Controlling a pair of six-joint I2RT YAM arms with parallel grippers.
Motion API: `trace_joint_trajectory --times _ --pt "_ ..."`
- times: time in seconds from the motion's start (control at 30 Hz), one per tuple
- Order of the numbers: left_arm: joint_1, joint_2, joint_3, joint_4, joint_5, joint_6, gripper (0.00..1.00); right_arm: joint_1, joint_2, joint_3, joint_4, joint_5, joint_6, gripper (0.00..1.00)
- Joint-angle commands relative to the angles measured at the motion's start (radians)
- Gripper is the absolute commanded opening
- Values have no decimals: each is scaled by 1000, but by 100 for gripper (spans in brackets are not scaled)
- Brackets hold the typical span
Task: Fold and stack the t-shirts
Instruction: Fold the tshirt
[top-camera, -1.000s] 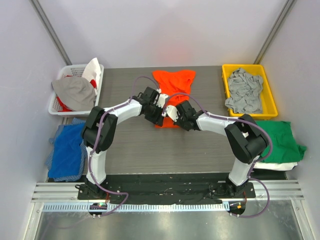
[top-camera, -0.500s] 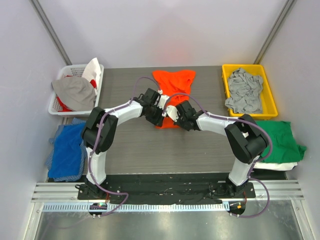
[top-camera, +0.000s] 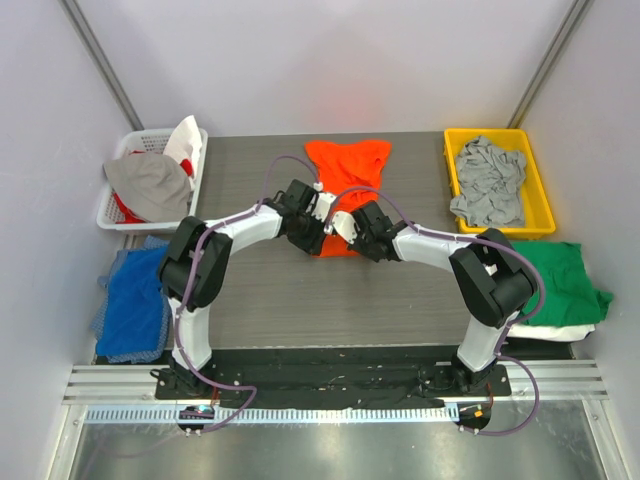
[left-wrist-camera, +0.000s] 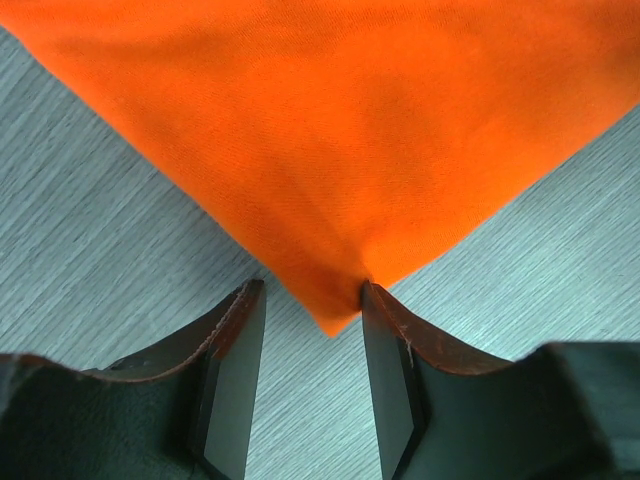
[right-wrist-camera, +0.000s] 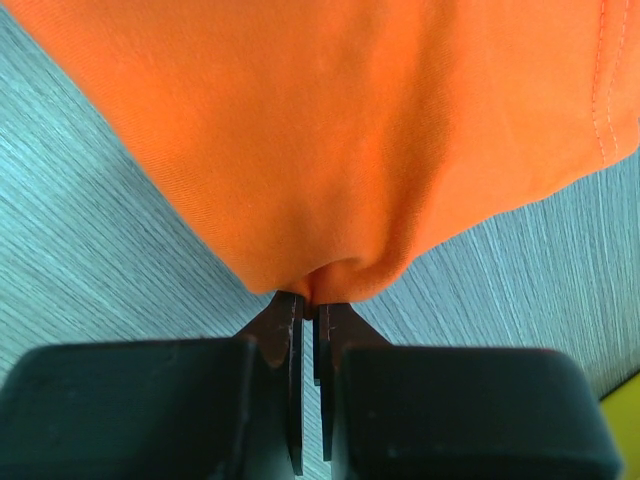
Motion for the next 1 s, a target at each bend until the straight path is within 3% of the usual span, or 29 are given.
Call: trace_joint_trajectory --times 0.0,0.17,0.6,0.97 --pt "-27 -12 -46 -63 57 32 48 2 5 2 25 18 -2 1" --pt "-29 -6 -56 -57 74 19 44 2 5 4 27 20 -3 1" --pt "-30 -15 -84 -60 76 29 11 1 0 -7 30 43 -22 1" --pt "-30 -42 -90 -67 60 45 0 -5 -61 -48 1 68 -37 1"
